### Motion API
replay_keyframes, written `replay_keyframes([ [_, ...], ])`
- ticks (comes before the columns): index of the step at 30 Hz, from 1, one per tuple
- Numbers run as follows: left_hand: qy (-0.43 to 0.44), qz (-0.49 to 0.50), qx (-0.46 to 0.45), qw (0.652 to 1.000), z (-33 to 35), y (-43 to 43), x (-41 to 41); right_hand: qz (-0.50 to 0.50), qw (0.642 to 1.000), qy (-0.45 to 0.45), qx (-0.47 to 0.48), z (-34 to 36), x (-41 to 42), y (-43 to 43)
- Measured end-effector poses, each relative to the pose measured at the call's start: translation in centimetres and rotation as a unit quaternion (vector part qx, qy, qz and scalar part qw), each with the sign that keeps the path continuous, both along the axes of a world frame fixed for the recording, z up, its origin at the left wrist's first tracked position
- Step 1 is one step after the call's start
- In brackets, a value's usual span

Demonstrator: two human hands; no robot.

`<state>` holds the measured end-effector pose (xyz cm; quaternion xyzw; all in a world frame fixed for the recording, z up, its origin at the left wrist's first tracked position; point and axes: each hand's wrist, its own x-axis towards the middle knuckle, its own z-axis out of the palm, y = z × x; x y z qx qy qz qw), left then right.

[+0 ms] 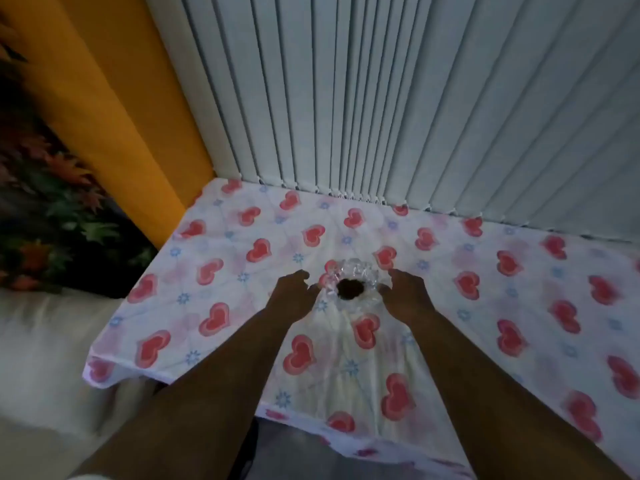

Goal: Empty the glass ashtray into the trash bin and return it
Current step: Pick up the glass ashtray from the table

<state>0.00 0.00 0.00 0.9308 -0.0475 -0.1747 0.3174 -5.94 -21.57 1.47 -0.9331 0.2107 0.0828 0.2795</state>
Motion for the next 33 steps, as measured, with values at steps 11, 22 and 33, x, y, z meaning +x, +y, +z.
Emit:
replay_keyframes([
  [11, 0.028, 0.009, 0.012, 1.0, -4.5, -5.3, 2.9, -0.031, 0.999, -0.002, -0.031, -5.2, 3.6, 0.2],
  [22, 0.04, 0.126, -0.075, 0.988, -1.0, -1.8, -1.8, -0.029, 0.995, -0.074, 0.061, -1.5, -0.4, 3.6],
  [33, 0.041, 0.274, -0.121, 0.953, 3.2, 10.4, -14.5, 0.131, 0.986, -0.065, 0.077, 1.2, -7.9, 15.0],
])
